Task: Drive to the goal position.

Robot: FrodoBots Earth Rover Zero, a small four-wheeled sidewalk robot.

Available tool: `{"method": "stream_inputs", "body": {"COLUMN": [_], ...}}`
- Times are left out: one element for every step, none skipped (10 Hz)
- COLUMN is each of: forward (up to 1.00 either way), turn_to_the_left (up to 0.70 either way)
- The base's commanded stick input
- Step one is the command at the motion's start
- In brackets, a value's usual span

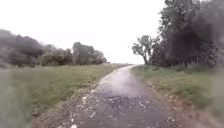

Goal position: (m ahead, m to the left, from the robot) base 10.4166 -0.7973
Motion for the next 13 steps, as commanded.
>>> {"method": "stream_inputs", "body": {"forward": [0.70, 0.70, 0.70, 0.70, 0.70, 0.70, 0.70, 0.70, 0.70, 0.70, 0.70, 0.70, 0.70], "turn_to_the_left": [0.00, 0.00, 0.00, 0.00, 0.00, 0.00, -0.04, -0.13, -0.21, -0.11, 0.00, 0.00, 0.00]}}
